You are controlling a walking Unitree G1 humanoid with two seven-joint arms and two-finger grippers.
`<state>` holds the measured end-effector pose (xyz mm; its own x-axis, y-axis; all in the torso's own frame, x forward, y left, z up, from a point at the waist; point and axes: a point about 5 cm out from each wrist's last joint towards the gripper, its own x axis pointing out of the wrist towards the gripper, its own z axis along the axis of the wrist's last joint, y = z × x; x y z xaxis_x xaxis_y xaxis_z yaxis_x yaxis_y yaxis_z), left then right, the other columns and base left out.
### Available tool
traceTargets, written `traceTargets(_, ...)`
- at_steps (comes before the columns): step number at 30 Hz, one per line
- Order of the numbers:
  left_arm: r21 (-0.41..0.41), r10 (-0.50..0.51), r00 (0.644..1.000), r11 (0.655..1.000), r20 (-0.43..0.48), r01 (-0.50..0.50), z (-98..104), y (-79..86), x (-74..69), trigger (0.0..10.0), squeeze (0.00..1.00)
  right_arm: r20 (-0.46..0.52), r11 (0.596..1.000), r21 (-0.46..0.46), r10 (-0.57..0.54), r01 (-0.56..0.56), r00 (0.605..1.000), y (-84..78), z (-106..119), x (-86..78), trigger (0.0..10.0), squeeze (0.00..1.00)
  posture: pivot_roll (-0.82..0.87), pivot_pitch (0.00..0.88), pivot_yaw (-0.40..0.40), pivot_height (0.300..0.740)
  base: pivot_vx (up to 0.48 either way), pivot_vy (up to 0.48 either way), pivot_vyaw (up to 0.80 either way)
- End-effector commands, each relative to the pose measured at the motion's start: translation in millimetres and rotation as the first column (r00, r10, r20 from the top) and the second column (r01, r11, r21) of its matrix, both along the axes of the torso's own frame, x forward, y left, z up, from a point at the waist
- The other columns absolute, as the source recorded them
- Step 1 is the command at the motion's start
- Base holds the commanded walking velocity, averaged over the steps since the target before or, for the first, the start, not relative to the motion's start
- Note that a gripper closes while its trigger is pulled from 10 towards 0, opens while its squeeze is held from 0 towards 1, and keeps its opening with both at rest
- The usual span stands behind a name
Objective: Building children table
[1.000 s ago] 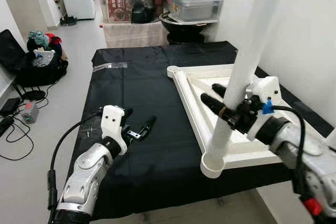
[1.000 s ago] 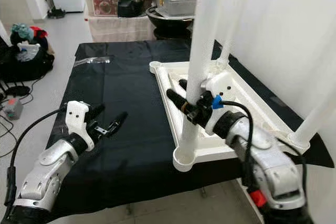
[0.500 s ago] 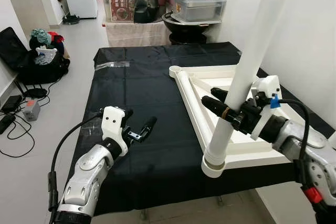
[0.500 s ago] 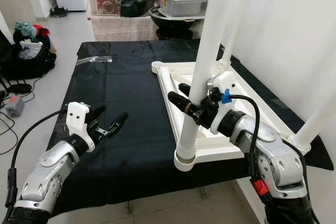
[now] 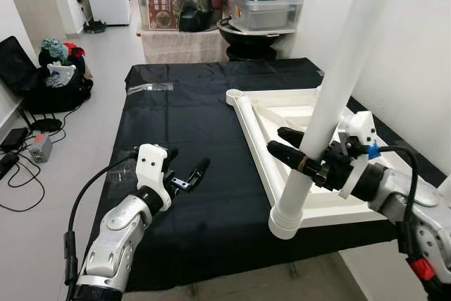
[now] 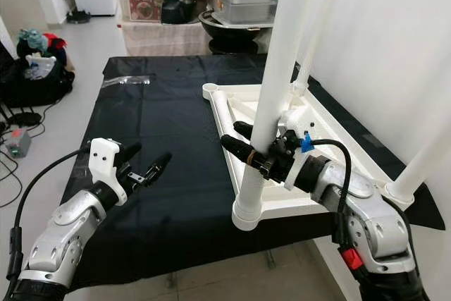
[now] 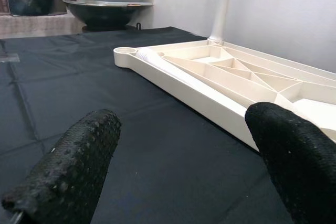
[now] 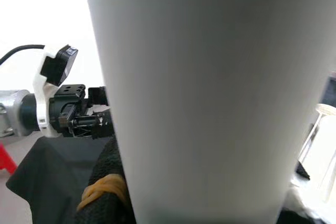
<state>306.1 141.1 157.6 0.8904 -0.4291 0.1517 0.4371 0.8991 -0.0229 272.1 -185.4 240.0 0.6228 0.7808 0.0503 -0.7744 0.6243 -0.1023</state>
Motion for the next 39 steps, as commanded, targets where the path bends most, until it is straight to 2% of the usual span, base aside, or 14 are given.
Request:
traceTargets(1,0.011,0.004,1.000,1.000,-0.022,-0.003,-4.8,2.6,-1.8,10.0,0.00,-0.127,0.998,-0.011,0.065,-0.067,0.990,3.8,-23.1,-3.4,10.0,0.00,0.05,0.000,-0.051,0.740,0.000,0.000,0.00)
traceTargets(10,0.009,0.002,1.000,1.000,-0.026,-0.001,-4.8,3.2,-1.9,10.0,0.00,-0.155,0.993,0.025,0.116,-0.114,0.981,6.2,-28.7,-5.2,10.0,0.00,0.05,0.000,-0.052,0.740,0.000,0.000,0.00)
traceTargets(21,0.009,-0.002,0.999,1.000,-0.034,0.002,-6.1,2.1,-1.7,10.0,0.00,-0.154,0.990,0.057,0.140,-0.132,0.978,13.8,-33.6,4.7,10.0,0.00,0.07,0.000,-0.059,0.740,0.000,0.000,0.00)
traceTargets(22,0.009,0.000,0.999,1.000,-0.035,0.000,-6.4,2.4,-2.0,10.0,0.00,-0.152,0.994,0.057,0.098,-0.090,0.984,16.8,-34.5,7.5,10.0,0.00,0.07,0.000,-0.061,0.740,0.000,0.000,0.00)
traceTargets(23,0.009,0.002,0.999,1.000,-0.036,-0.002,-6.9,2.7,-2.2,10.0,0.00,-0.155,1.000,0.018,-0.005,0.008,0.988,19.1,-39.2,13.5,10.0,0.00,0.06,0.000,-0.062,0.740,0.000,0.000,0.00)
traceTargets(24,0.009,0.003,0.999,1.000,-0.037,-0.003,-7.2,2.9,-2.5,10.0,0.00,-0.152,0.997,-0.013,-0.079,0.078,0.985,20.1,-42.3,17.2,10.0,0.00,0.06,0.000,-0.060,0.740,0.000,0.000,0.00)
traceTargets(25,0.009,0.005,0.999,1.000,-0.040,-0.004,-8.1,2.7,-3.0,10.0,0.00,-0.179,0.990,-0.006,-0.140,0.141,0.974,21.4,-46.4,18.1,10.0,0.00,0.06,0.000,-0.064,0.740,0.000,0.000,0.00)
traceTargets(28,0.009,0.005,0.999,1.000,-0.042,-0.005,-9.1,2.3,-3.6,10.0,0.00,-0.191,0.980,0.006,-0.195,0.200,0.962,25.9,-50.0,14.4,10.0,0.00,0.06,0.000,-0.065,0.740,0.000,0.000,0.00)
traceTargets(33,0.008,0.007,0.999,1.000,-0.043,-0.007,-9.4,2.3,-3.6,10.0,0.00,-0.211,0.971,0.015,-0.230,0.238,0.950,29.9,-53.9,10.4,10.0,0.00,0.05,0.000,-0.062,0.740,0.000,0.000,0.00)
traceTargets(34,0.007,0.009,0.999,1.000,-0.045,-0.008,-9.6,2.5,-3.3,10.0,0.00,-0.246,0.953,0.013,-0.290,0.303,0.925,31.3,-60.5,8.0,10.0,0.00,0.04,0.000,-0.060,0.740,0.000,0.000,0.00)
traceTargets(36,0.007,0.012,0.999,1.000,-0.049,-0.011,-10.4,2.9,-2.5,10.0,0.00,-0.316,0.880,-0.031,-0.458,0.473,0.831,24.8,-78.1,8.7,10.0,0.00,0.04,0.000,-0.060,0.740,0.000,0.000,0.00)
traceTargets(37,0.007,0.012,0.999,1.000,-0.049,-0.011,-10.4,2.9,-2.5,10.0,0.00,-0.316,0.880,-0.031,-0.458,0.473,0.831,24.8,-78.1,8.7,10.0,0.00,0.04,0.000,-0.060,0.740,0.000,0.000,0.00)
traceTargets(38,0.006,0.013,0.999,1.000,-0.049,-0.012,-10.4,2.8,-2.1,10.0,0.00,-0.349,0.835,-0.068,-0.533,0.546,0.771,19.3,-87.3,9.3,10.0,0.00,0.04,0.000,-0.061,0.740,0.000,0.000,0.00)
traceTargets(39,0.005,0.013,0.999,1.000,-0.049,-0.013,-10.3,2.6,-1.9,10.0,0.00,-0.366,0.806,-0.093,-0.574,0.584,0.733,15.9,-92.7,9.3,10.0,0.00,0.04,0.000,-0.061,0.740,0.000,0.000,0.00)
